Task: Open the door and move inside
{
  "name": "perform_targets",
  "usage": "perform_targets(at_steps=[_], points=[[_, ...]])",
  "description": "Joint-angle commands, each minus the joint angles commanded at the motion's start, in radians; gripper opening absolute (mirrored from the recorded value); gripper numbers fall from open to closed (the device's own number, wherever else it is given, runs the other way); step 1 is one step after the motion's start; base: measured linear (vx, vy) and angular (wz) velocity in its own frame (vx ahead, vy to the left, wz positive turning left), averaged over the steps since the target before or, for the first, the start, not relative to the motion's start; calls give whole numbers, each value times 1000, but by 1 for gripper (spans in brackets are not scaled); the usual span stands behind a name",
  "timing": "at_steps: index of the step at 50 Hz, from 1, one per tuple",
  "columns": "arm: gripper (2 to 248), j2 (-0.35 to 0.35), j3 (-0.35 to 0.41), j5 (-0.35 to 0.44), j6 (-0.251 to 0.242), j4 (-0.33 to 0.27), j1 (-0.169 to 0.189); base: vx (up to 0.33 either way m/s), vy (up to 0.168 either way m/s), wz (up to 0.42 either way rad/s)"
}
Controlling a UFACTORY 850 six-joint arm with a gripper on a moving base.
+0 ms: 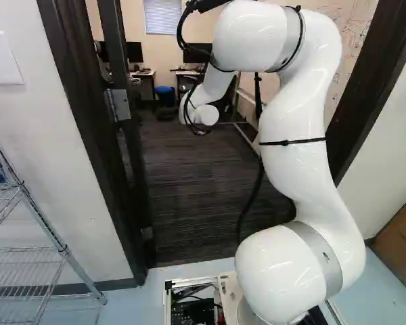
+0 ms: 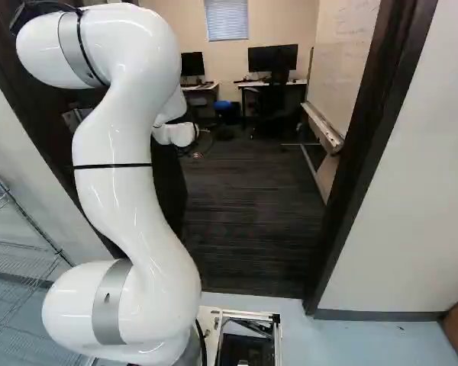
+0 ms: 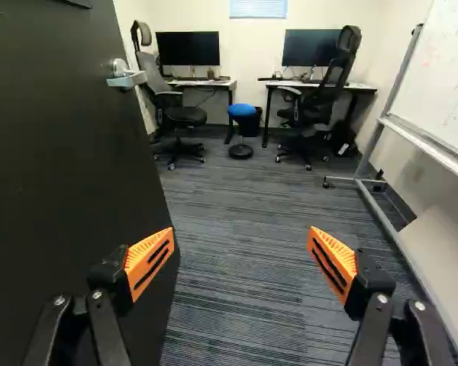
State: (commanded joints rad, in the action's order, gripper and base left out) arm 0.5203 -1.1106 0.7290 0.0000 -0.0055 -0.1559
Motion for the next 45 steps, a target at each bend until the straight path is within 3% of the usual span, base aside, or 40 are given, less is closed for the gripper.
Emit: perform_targets(at_steps=[45], points=[[247,-25,33,0,0,-146,113,0,0,0]])
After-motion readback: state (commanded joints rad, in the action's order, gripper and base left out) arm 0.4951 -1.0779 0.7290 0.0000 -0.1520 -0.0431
